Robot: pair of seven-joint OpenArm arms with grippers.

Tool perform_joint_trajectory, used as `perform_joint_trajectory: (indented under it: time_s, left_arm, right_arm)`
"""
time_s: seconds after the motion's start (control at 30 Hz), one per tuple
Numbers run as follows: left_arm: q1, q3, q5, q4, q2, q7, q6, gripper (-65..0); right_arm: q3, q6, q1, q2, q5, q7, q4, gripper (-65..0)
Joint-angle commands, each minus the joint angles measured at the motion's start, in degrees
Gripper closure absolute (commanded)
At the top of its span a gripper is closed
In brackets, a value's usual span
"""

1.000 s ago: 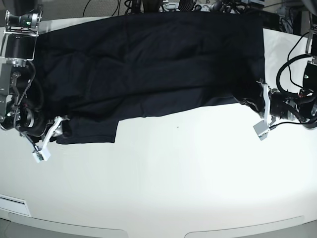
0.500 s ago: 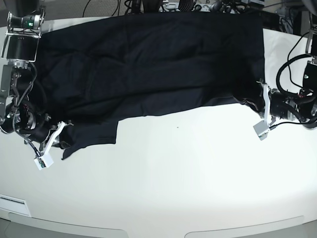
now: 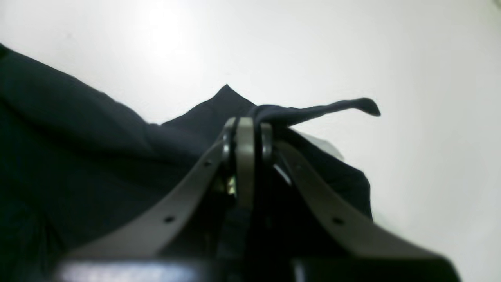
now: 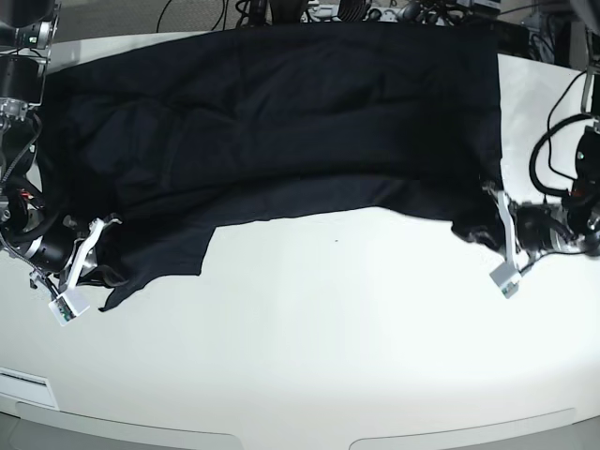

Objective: Fold the T-shirt properly

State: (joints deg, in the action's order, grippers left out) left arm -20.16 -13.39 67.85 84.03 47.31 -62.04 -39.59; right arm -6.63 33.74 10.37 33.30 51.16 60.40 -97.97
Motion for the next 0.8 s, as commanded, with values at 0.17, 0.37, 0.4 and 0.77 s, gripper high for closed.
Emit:
perform_joint_trajectory:
  time_s: [0.17,0.37,0.4,0.77]
  left_arm:
    - [-7.08,0.76,-5.60,-7.50,0.02,8.96,-0.41,0.0]
    - [-10.49,0.74,-12.35,-16.85,-4.83,14.49,-0.41,0.0]
    - [-10.86,0.74,-13.29,-17.92,-5.62,15.45,-0.41,0.0]
    - [-15.23,0.74,-18.27,-19.93,-11.19,18.80,-0.41,0.0]
  right_arm:
    - [-0.55,-0.09,1.40,1.16,-3.87,-5.70,-0.96,0.0]
    - [-0.55,-0.13,3.04,1.18,-5.20,-6.21,-0.96,0.0]
    - [-0.55,-0.17,3.15,1.18,-5.20,-6.67,-0.96,0.0]
    - [-0.55,-0.33,3.15,1.16,-11.19,-12.02,-0.90,0.0]
